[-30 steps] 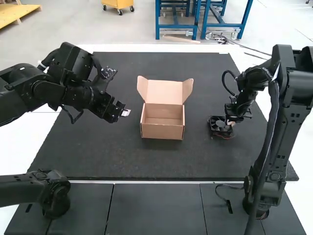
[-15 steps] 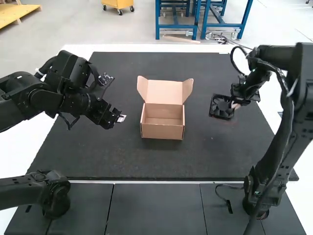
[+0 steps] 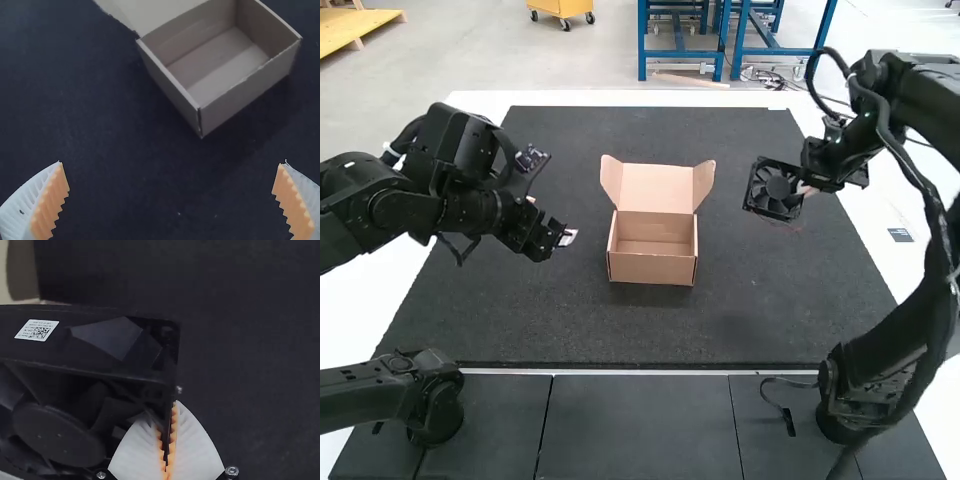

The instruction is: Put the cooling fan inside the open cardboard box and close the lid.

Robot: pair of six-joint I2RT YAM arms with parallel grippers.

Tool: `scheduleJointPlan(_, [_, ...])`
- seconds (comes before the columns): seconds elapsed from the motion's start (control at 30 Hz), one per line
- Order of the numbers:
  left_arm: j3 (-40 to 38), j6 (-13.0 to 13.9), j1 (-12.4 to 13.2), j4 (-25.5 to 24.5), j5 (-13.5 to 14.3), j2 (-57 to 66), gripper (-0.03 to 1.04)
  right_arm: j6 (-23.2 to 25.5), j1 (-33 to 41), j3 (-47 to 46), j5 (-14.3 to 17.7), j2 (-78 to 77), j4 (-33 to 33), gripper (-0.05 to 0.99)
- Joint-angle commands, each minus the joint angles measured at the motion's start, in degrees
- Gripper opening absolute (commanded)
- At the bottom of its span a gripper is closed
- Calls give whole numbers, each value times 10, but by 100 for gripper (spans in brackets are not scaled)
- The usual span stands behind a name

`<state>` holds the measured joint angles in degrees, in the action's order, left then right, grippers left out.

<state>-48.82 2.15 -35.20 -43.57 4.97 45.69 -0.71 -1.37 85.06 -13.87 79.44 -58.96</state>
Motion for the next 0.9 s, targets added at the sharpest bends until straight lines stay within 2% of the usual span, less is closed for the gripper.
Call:
scheduleJointPlan(0.0, [8, 7, 2, 8, 7, -8, 96, 16, 14, 12, -37, -33, -19, -2])
scheduleJointPlan(0.1, [8, 7, 2, 9, 7, -7, 96, 16, 34, 19, -57, -46, -40, -2])
scheduleJointPlan(0.3, [8, 7, 3, 10, 7, -8, 96, 30, 105, 23, -65, -46, -48, -2])
scheduleJointPlan(0.53, [9, 8, 2, 9, 7, -8, 96, 52, 193, 10, -64, -17, -45, -2])
scheduleJointPlan(0.87, [9, 8, 2, 4, 8, -18, 96, 48, 253, 44, -49, 78, -43, -2])
